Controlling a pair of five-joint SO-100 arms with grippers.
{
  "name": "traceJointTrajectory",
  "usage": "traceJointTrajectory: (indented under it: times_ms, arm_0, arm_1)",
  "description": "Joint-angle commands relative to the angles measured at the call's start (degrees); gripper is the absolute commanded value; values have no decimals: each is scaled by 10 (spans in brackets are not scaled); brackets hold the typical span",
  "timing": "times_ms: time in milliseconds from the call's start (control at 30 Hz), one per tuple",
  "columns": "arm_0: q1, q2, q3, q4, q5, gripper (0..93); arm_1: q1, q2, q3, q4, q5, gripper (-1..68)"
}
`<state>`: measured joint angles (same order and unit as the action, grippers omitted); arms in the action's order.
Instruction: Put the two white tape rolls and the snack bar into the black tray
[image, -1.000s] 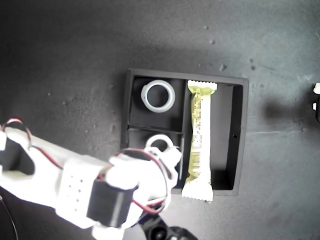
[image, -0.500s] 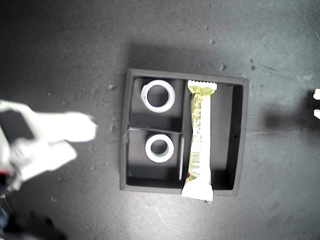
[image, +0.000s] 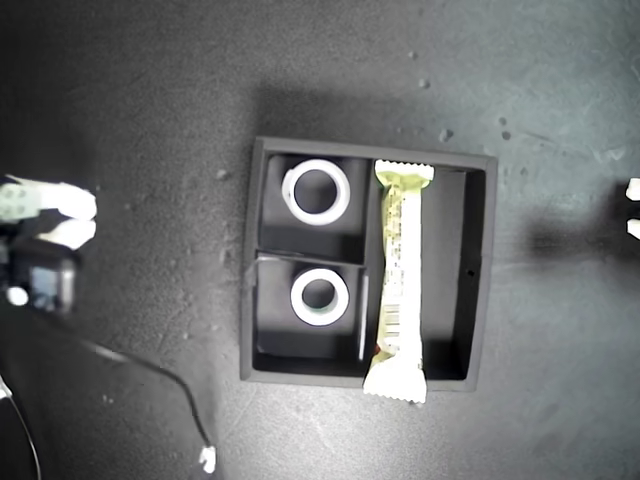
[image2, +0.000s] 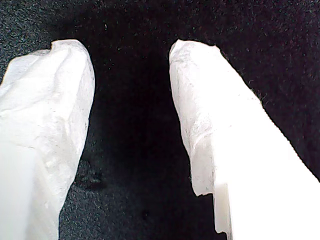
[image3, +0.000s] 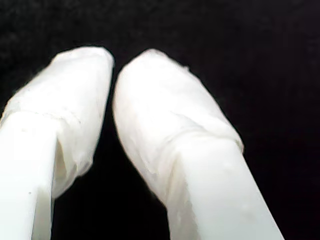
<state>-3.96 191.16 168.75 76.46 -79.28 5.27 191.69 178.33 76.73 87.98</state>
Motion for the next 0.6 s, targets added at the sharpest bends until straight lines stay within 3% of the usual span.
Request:
traceJointTrajectory:
  times_ms: [0, 200, 300, 400, 500, 567]
  arm_0:
    - [8, 29, 25, -12, -10, 0]
    - [16, 29, 104, -24, -34, 0]
    - [31, 30, 111, 33, -108, 0]
    - [39, 29, 111, 35, -134, 2]
    - [44, 29, 111, 35, -98, 2]
    - [44, 29, 111, 35, -15, 2]
  arm_1:
    - [10, 4, 6, 1, -87, 97]
    - [14, 4, 6, 1, -87, 97]
    - [14, 4, 6, 1, -87, 97]
    - [11, 4, 6, 1, -87, 97]
    - [11, 4, 6, 1, -87, 97]
    - [11, 4, 6, 1, -87, 97]
